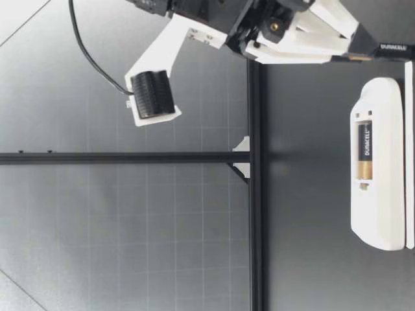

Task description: Place the battery into the slot of the remote controller.

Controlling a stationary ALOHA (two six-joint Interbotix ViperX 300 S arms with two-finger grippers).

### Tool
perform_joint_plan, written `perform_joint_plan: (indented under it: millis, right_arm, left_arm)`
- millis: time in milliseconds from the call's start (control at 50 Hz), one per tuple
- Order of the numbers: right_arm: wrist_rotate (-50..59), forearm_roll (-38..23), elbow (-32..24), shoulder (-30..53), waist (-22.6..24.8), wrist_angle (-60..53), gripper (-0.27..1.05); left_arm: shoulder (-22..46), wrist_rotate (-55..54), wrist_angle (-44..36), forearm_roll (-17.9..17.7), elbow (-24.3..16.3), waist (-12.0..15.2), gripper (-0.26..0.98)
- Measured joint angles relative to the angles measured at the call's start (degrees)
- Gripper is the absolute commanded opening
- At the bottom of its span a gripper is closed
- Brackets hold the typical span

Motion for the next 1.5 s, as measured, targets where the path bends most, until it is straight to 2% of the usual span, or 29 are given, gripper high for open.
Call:
perform_joint_plan:
  millis: [120,240,500,680,980,1220,1500]
  right_arm:
    - [0.26,0.00,0.00,-1.05,0.00,-0.35,0.04]
    - [0.35,0.00,1.32,-4.13,0.00,-4.48,0.04]
    - [0.79,0.09,8.61,-7.21,-0.18,-27.51,0.04]
    - [0.88,0.18,11.60,-6.94,-1.41,-37.35,0.04]
    - [0.70,0.18,12.92,-2.64,-2.64,-44.65,0.04]
    - [0.44,0.18,12.30,0.18,-2.81,-45.88,0.04]
    - [0.35,0.18,11.78,0.79,-3.60,-46.49,0.04]
  left_arm:
    - [2.90,0.09,1.85,-0.53,0.00,0.00,-0.15]
    - [9.14,0.09,5.63,-1.05,-1.85,0.26,-0.15]
    - [26.28,0.53,12.39,-1.14,-9.67,2.99,-0.15]
    - [34.37,0.97,12.83,-1.14,-13.54,3.08,-0.15]
    - [44.03,2.29,12.83,-1.14,-17.67,3.25,-0.15]
    - [50.80,2.37,12.83,-1.05,-19.69,3.87,-0.15]
    - [53.35,2.02,12.92,-1.14,-20.21,4.39,-0.15]
